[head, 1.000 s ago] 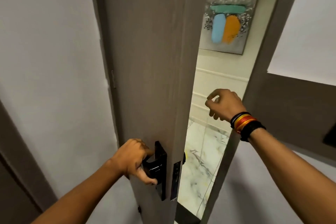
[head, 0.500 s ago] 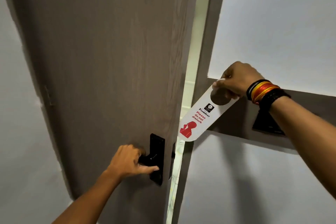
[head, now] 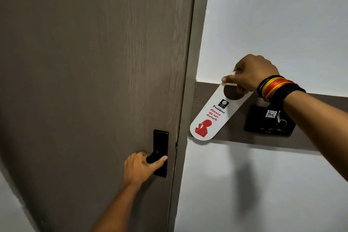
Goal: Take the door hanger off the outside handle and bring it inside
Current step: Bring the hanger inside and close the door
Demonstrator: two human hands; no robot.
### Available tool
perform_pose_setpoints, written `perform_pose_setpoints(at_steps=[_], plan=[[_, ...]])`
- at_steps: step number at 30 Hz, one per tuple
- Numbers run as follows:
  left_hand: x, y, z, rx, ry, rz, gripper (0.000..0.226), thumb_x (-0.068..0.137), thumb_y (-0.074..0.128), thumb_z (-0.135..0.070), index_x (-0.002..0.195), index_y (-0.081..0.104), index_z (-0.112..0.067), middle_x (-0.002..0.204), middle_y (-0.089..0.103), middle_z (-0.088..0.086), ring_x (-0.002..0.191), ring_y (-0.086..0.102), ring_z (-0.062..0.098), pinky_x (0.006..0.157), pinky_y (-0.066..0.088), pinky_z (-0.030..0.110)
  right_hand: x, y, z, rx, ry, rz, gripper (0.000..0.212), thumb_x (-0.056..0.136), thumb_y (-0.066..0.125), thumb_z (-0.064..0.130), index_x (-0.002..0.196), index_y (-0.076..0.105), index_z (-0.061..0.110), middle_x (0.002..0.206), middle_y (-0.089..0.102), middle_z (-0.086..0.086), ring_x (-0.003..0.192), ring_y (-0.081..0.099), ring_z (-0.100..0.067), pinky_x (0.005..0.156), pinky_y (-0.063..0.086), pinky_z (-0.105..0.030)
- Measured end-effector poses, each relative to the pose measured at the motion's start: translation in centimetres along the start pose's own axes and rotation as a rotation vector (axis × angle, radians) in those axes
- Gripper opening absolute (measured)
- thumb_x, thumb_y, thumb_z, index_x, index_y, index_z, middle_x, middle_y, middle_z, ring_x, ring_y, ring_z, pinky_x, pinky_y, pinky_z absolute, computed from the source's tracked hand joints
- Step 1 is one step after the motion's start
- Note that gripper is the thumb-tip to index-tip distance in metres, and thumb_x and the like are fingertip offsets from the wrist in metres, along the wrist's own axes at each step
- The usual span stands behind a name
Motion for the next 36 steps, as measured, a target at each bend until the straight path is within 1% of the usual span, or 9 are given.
perform_pose_setpoints(at_steps=[7, 11, 13, 15, 17, 23, 26, 31, 36], plan=[[1.9, 2.0, 0.0, -0.083, -0.044, -0.067, 0.078, 0.057, 0.045, -0.098, 0.046, 0.022, -0.024, 0.041, 0.030, -0.011, 0.042, 0.036, 0.011, 0.049, 0.032, 0.030, 1.0, 1.7, 1.0, -0.006, -0.048, 0.007, 0.048, 0.077, 0.082, 0.055, 0.082, 0.075, 0.008, 0.072, 0.072, -0.010, 0.071, 0.069, -0.031, 0.062, 0.052, -0.033], [3.0, 3.1, 0.5, -0.053, -0.076, -0.051, 0.083, 0.055, 0.036, -0.103, 0.049, 0.035, -0.020, 0.048, 0.052, 0.000, 0.054, 0.057, 0.019, 0.062, 0.051, 0.037, 1.6, 2.5, 1.8, 0.007, -0.080, 0.021, 0.050, 0.074, 0.082, 0.057, 0.084, 0.076, 0.009, 0.074, 0.073, -0.010, 0.071, 0.069, -0.030, 0.069, 0.062, -0.042], [3.5, 3.5, 0.5, -0.042, -0.082, -0.056, 0.089, 0.054, 0.028, -0.107, 0.052, 0.040, -0.019, 0.053, 0.060, 0.005, 0.057, 0.060, 0.019, 0.063, 0.052, 0.036, 2.0, 2.6, 2.1, 0.003, -0.090, 0.022, 0.049, 0.074, 0.083, 0.058, 0.081, 0.075, 0.010, 0.068, 0.071, -0.005, 0.064, 0.067, -0.025, 0.063, 0.059, -0.038], [4.0, 3.9, 0.4, -0.052, -0.077, -0.058, 0.090, 0.052, 0.024, -0.110, 0.051, 0.035, -0.021, 0.048, 0.050, 0.000, 0.050, 0.050, 0.014, 0.056, 0.043, 0.031, 2.3, 2.6, 2.1, -0.008, -0.093, 0.020, 0.047, 0.073, 0.083, 0.058, 0.077, 0.072, 0.013, 0.059, 0.064, 0.002, 0.056, 0.060, -0.015, 0.053, 0.046, -0.027], [4.4, 4.1, 0.4, -0.073, -0.077, -0.060, 0.088, 0.053, 0.025, -0.110, 0.051, 0.029, -0.023, 0.046, 0.038, -0.006, 0.046, 0.039, 0.010, 0.052, 0.035, 0.027, 2.3, 2.6, 2.1, -0.007, -0.092, 0.028, 0.047, 0.072, 0.084, 0.059, 0.074, 0.072, 0.013, 0.055, 0.063, 0.005, 0.053, 0.059, -0.011, 0.050, 0.039, -0.023], [5.4, 4.6, 0.4, -0.093, -0.063, -0.079, 0.085, 0.057, 0.027, -0.109, 0.051, 0.024, -0.024, 0.044, 0.030, -0.009, 0.044, 0.032, 0.009, 0.051, 0.029, 0.023, 2.1, 2.7, 2.1, 0.032, -0.100, 0.064, 0.044, 0.072, 0.084, 0.057, 0.072, 0.074, 0.014, 0.051, 0.068, 0.005, 0.056, 0.069, -0.012, 0.054, 0.045, -0.024], [6.1, 5.1, 0.6, -0.083, -0.059, -0.056, 0.086, 0.058, 0.026, -0.109, 0.052, 0.025, -0.023, 0.046, 0.031, -0.006, 0.045, 0.032, 0.011, 0.053, 0.033, 0.025, 2.0, 2.7, 2.2, 0.048, -0.093, 0.076, 0.044, 0.072, 0.085, 0.057, 0.069, 0.073, 0.015, 0.056, 0.073, 0.001, 0.062, 0.074, -0.017, 0.061, 0.052, -0.028], [6.7, 5.6, 0.8, -0.102, -0.017, -0.069, 0.082, 0.065, 0.025, -0.105, 0.051, 0.025, -0.024, 0.046, 0.032, -0.006, 0.044, 0.032, 0.013, 0.054, 0.043, 0.034, 1.9, 2.9, 2.2, 0.090, -0.091, 0.099, 0.043, 0.071, 0.086, 0.056, 0.073, 0.077, 0.014, 0.056, 0.074, 0.001, 0.058, 0.074, -0.013, 0.070, 0.060, -0.034], [6.7, 5.5, 0.6, -0.083, 0.012, -0.064, 0.080, 0.070, 0.024, -0.102, 0.049, 0.025, -0.025, 0.044, 0.031, -0.008, 0.042, 0.033, 0.013, 0.057, 0.048, 0.038, 2.2, 3.0, 2.2, 0.100, -0.096, 0.118, 0.042, 0.070, 0.086, 0.056, 0.072, 0.078, 0.015, 0.051, 0.073, 0.007, 0.054, 0.073, -0.009, 0.062, 0.058, -0.029]])
Point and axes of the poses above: each hand's wrist, its own x-axis towards the middle knuckle, its own y-axis out of the palm, z = x × y, the point moved 10 cm from there along x, towards the middle knuckle
